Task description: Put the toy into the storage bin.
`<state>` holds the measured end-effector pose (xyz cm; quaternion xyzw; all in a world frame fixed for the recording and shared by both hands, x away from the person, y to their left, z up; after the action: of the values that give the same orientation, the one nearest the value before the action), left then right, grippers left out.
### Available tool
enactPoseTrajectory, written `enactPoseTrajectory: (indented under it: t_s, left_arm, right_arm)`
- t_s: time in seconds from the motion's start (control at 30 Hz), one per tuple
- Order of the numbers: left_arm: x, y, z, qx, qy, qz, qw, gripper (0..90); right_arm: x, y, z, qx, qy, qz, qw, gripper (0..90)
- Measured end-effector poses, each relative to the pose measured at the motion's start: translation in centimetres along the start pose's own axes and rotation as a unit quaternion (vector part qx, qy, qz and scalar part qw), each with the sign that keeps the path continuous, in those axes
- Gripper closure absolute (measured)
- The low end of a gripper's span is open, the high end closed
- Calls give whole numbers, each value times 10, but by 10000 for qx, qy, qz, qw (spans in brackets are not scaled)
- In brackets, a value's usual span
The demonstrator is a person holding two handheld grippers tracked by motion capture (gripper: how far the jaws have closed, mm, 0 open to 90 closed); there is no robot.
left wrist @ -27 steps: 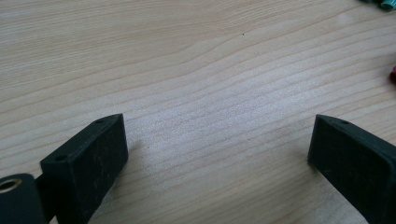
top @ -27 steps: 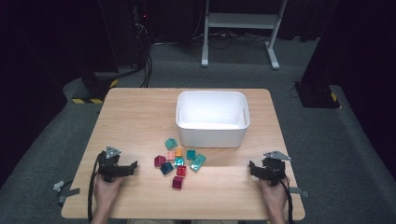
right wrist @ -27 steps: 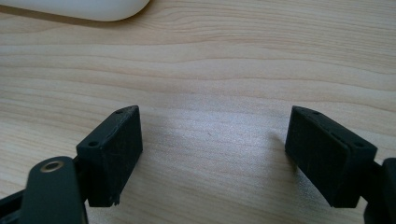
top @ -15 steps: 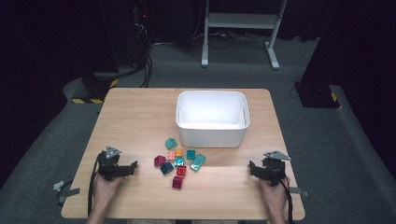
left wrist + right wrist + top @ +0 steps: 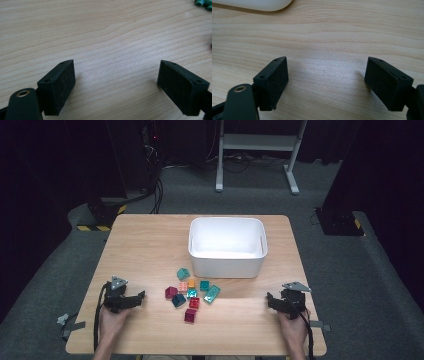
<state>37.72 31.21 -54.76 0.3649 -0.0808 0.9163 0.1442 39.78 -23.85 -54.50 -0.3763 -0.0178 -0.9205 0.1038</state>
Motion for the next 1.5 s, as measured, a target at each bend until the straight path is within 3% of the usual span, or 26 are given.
enactPoseTrajectory:
  t_s: [0.17,0.33,0.53,0.97,1.5]
  left_arm:
    - [2,0,1,116,-10,-75,9999,156]
    - [6,3,2,52,65,-107,9999,166]
    - [14,13,3,-143,67,-314,9994,175]
    - [21,42,13,-386,214,-918,9948,223]
    - [13,72,39,-707,345,-1197,9897,240]
  right_arm:
    - [0,0,0,-4,-4,-2,10000,191]
    - [0,0,0,-4,-3,0,10000,191]
    - [0,0,0,-3,-3,1,10000,192]
    - [0,0,0,7,-1,3,10000,194]
    - [0,0,0,19,1,8,10000,196]
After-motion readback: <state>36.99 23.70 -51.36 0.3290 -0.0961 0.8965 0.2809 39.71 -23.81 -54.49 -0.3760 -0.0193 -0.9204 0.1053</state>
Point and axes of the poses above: each handheld gripper's, and its own axes: x roughly backward along the jaws, z roughly out of its top, y roughly to its right, the point moved 3 cm from there along -x, roughly forward along the jaws, and after that the axes turned 5 degrees about -x, right-handed, at the moved point
